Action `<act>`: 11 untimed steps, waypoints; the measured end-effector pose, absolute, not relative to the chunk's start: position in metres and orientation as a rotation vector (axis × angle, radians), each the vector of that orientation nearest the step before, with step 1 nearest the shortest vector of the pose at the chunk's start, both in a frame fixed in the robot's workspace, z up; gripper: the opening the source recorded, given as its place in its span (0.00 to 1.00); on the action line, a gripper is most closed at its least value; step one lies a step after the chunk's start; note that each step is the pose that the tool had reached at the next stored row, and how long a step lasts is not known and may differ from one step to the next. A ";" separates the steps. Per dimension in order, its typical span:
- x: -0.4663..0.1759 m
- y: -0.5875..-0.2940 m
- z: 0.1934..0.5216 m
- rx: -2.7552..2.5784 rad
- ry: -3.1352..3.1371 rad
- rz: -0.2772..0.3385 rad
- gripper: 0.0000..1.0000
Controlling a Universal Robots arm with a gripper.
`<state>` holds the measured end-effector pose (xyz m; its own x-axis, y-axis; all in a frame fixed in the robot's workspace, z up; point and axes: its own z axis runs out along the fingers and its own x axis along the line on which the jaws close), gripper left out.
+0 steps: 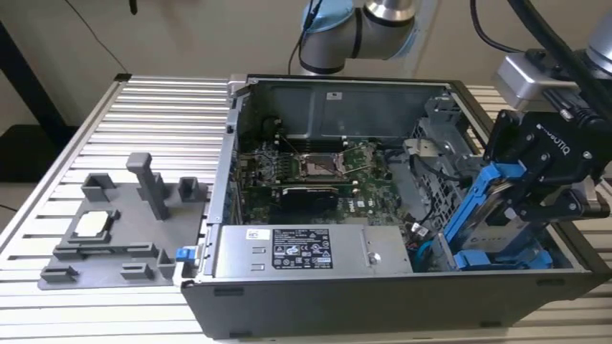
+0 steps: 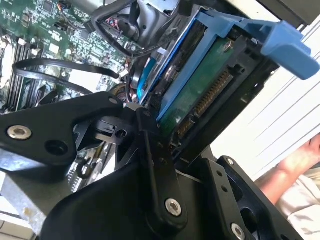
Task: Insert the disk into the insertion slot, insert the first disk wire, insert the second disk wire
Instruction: 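Insert the disk into the insertion slot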
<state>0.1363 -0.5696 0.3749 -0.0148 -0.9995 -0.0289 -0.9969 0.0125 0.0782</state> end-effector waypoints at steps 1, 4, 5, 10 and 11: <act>0.136 -0.570 0.375 2.181 -2.210 -0.118 0.32; 0.136 -0.570 0.375 2.181 -2.211 -0.118 0.32; 0.136 -0.570 0.375 2.181 -2.211 -0.118 0.32; 0.136 -0.569 0.374 2.181 -2.211 -0.119 0.39; 0.136 -0.569 0.374 2.181 -2.211 -0.119 0.39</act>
